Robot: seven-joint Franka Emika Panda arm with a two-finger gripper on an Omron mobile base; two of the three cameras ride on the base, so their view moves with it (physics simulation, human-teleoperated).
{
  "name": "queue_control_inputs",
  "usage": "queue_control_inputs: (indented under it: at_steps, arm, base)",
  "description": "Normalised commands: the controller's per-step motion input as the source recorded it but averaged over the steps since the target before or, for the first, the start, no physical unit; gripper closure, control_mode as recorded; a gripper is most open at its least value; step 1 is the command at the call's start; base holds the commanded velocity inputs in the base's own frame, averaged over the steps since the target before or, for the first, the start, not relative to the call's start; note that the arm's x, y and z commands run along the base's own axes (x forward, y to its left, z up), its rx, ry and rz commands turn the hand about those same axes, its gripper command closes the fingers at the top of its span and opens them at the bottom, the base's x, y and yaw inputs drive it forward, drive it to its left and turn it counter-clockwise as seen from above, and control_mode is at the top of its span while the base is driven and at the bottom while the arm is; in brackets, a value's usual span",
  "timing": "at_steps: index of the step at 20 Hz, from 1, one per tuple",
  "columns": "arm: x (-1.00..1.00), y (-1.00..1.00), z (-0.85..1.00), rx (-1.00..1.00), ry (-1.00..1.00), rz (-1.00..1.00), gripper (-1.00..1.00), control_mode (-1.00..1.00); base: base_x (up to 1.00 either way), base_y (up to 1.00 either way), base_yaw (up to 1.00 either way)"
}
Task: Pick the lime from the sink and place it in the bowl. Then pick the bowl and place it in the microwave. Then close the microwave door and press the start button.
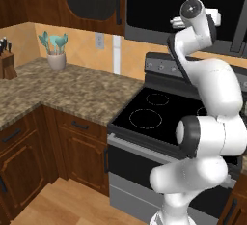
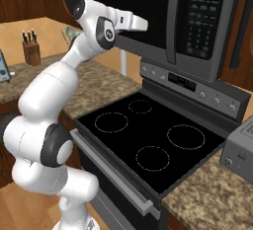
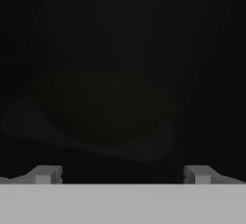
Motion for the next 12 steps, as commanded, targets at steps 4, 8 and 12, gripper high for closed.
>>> queue_control_inputs:
  at_steps: [4,8,12]
  arm:
    - [-1.00,0.45,0.02,0.00,-0.09,0.00,-1.00,-1.00]
    - [-1.00,0.13,0.01,0.00,-0.01,0.00,1.00,-1.00]
    - [-0.99,-0.11,-0.01,0.00,-0.11,0.03,1.00,-1.00]
  base:
    - [0.00,0.00,0.00]
    - [0.00,0.00,0.00]
    - [0.00,0.00,0.00]
